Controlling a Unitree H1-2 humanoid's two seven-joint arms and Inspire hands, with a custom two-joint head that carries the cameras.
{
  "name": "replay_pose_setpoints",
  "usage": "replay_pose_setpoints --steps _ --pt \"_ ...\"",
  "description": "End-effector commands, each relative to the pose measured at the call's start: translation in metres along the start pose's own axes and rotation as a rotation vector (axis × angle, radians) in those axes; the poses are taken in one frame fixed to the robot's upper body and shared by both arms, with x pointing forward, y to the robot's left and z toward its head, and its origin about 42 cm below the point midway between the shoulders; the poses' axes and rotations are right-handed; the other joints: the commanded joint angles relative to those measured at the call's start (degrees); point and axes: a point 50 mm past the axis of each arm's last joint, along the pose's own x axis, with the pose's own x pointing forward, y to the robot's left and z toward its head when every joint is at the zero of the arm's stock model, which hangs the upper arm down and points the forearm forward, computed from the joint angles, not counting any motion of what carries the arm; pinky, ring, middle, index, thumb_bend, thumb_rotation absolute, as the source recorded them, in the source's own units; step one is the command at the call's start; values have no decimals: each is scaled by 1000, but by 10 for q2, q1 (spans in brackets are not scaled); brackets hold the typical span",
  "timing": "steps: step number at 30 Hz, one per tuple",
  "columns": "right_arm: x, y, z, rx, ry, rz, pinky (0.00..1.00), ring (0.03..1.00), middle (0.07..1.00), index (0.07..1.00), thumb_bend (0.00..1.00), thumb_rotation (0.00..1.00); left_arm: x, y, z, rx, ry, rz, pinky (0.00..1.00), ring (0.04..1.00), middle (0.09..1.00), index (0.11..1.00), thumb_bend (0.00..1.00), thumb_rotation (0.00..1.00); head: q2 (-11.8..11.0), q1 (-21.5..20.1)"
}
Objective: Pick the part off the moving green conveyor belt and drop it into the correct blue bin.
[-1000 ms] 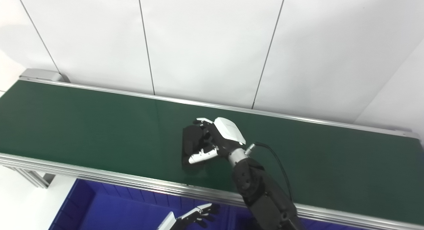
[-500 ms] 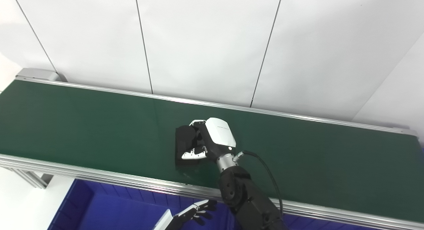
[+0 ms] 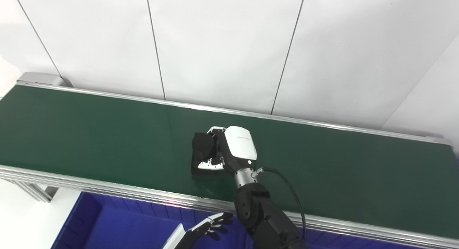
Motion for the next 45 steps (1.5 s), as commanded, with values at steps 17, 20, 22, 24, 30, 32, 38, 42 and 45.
replay_pose_setpoints --steps 17,20,22,24,30,32,38,42,45 --pt "-86 -111 2 190 -55 -247 248 315 414 488 511 134 -3 13 14 -22 -52 10 591 705 821 868 896 379 39 -27" --pt "-107 -125 -2 184 -61 -226 193 252 358 487 514 126 -4 16 17 -34 -56 10 598 713 820 868 896 366 47 -28" --pt "-121 -133 -5 180 -53 -205 169 228 339 487 514 125 -4 17 19 -36 -60 13 596 712 820 869 896 368 53 -28" --pt "-137 -140 -8 197 -38 -177 178 239 349 487 513 124 -5 19 22 -53 -58 14 600 715 820 869 900 360 59 -29" --pt "-187 -150 -25 174 14 -29 231 299 401 487 512 124 -8 24 27 -74 -53 11 622 729 819 864 905 353 78 -37" --pt "-198 -150 -29 177 35 10 264 334 431 487 511 125 -8 26 28 -77 -52 8 618 728 821 864 906 359 82 -47" --pt "-233 -145 -49 144 79 88 259 323 420 488 512 122 -11 37 29 -90 -43 -2 650 768 849 882 888 342 90 -73" --pt "-246 -143 -59 100 121 131 268 340 405 523 518 6 -11 42 29 -98 -36 3 651 764 840 876 882 329 94 -78" --pt "-253 -146 -68 39 152 202 283 356 405 526 518 0 -10 46 28 -110 -32 0 657 770 842 880 878 318 95 -86"
